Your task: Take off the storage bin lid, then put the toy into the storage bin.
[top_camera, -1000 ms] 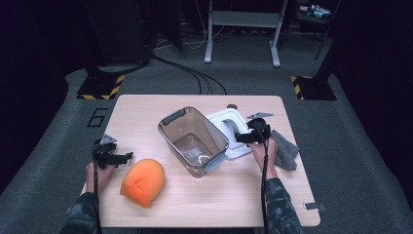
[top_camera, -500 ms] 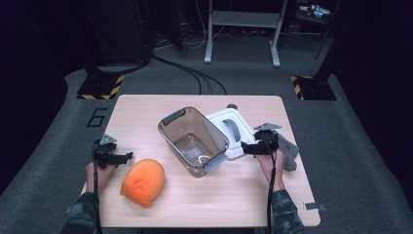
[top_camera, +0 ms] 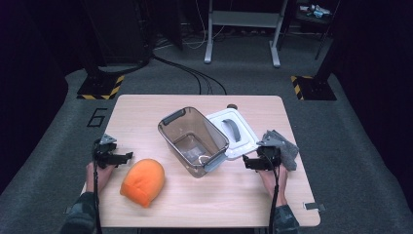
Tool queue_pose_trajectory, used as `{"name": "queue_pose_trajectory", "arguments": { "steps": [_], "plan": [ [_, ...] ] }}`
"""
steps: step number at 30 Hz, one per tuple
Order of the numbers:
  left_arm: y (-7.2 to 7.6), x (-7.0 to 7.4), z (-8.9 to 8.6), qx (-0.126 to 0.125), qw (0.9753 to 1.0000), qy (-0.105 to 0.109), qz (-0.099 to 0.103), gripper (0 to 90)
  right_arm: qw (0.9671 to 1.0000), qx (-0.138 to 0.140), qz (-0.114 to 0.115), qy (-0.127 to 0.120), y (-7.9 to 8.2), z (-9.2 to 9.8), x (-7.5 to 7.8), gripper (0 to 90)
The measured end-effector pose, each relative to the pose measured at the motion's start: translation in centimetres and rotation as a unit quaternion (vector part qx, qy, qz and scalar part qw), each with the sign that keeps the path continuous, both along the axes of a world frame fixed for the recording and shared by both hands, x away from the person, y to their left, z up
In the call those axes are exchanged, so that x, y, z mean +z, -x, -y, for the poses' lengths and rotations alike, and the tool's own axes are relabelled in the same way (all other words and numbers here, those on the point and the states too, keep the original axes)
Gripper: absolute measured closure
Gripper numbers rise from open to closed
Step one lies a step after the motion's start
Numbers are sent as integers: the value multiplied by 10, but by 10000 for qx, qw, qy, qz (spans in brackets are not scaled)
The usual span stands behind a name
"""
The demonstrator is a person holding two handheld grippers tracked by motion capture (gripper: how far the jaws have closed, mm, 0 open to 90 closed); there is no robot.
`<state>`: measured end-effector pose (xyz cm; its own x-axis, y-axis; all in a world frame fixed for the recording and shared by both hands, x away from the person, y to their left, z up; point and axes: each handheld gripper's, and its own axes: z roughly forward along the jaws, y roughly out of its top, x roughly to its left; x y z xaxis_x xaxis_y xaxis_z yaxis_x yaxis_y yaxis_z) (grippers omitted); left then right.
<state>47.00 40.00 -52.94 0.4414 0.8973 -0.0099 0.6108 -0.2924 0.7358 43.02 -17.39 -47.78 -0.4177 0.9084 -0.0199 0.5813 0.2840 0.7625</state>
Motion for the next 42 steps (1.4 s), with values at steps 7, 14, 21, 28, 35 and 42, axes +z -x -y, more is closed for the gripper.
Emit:
{"name": "queue_pose_trajectory", "arguments": {
  "steps": [7,14,21,28,35,42],
  "plan": [
    [-1,-1,0,18,10000,-23,87,113,10000,44,-1,30,24,-2,-11,97],
    [5,0,2,367,9993,-29,14,113,9998,-1,-73,183,40,-9,-28,83],
    [14,10,-6,592,9977,142,-313,108,9998,-15,-153,122,50,-9,-44,59],
    [36,32,-4,723,9963,443,-125,109,9996,-52,-154,223,51,-8,-48,35],
    [66,53,11,724,9960,523,79,110,9996,-42,-179,218,50,-8,-51,10],
    [86,68,24,679,9964,470,182,113,9993,-58,-357,45,47,-6,-52,0]
  ]
}}
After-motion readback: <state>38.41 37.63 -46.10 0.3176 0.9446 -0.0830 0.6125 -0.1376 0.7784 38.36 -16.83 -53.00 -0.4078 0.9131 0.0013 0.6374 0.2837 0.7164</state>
